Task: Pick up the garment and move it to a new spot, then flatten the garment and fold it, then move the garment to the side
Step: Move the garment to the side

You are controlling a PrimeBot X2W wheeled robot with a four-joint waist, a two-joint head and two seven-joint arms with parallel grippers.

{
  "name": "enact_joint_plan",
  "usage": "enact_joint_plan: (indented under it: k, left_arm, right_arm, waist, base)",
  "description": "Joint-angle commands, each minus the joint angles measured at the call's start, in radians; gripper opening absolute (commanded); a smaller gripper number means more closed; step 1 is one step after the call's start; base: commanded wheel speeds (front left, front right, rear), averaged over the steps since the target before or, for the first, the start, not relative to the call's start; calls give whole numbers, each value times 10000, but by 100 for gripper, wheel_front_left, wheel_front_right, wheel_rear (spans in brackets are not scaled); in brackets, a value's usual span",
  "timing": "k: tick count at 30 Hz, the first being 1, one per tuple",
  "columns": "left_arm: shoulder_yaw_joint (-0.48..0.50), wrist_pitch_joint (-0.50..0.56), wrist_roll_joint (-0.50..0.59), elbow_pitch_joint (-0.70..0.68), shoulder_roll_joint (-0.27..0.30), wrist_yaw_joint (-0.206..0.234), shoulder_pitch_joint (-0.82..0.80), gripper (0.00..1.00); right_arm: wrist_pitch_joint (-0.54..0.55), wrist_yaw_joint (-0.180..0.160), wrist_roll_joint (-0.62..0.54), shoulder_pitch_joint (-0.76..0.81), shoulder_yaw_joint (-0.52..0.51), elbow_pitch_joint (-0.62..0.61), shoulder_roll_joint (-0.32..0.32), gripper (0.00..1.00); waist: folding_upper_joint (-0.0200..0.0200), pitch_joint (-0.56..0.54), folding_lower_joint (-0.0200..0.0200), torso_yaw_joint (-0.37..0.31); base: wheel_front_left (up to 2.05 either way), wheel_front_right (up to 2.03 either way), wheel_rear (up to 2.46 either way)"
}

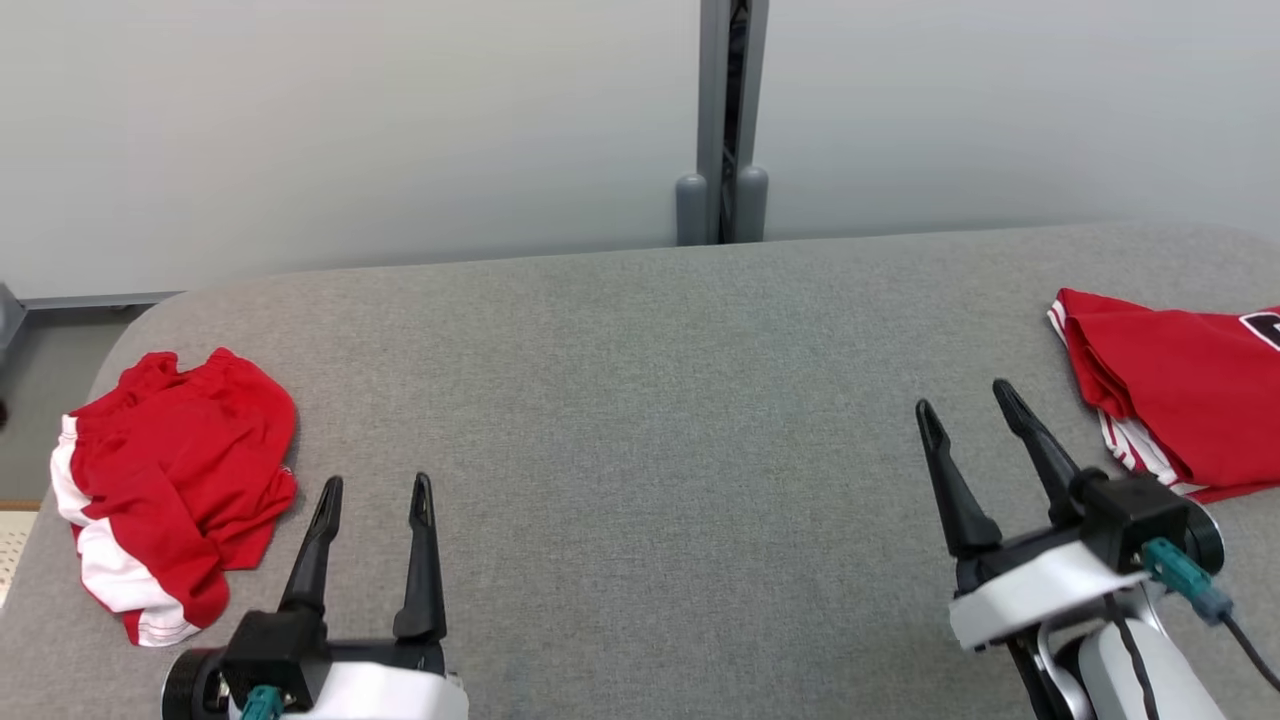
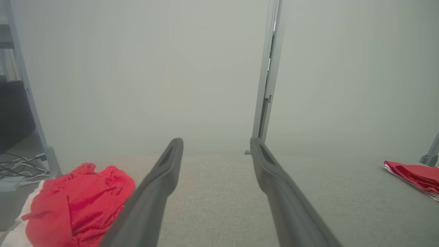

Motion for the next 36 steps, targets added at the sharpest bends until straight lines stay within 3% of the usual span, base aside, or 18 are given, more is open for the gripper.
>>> enact_joint_plan:
  k: [1, 18, 36]
  left_arm:
    - [73, -36, 109, -44, 31, -72, 137, 100]
    - [245, -37, 484, -205, -10, -73, 777, 100]
    - [56, -38, 414, 22, -10, 16, 808, 100]
  right_arm:
    - [-7, -3, -126, 182, -56, -179, 4, 100]
    - [-5, -3, -172, 1865, -438, -1337, 188, 100]
    - [-5, -3, -19, 2205, -433, -1388, 370, 100]
  waist:
    - [-1, -54, 0, 57]
    - [-1, -311, 0, 202]
    - [-1, -395, 0, 163]
  base:
    - [0, 0, 0]
    - [0, 0, 0]
    - [0, 0, 0]
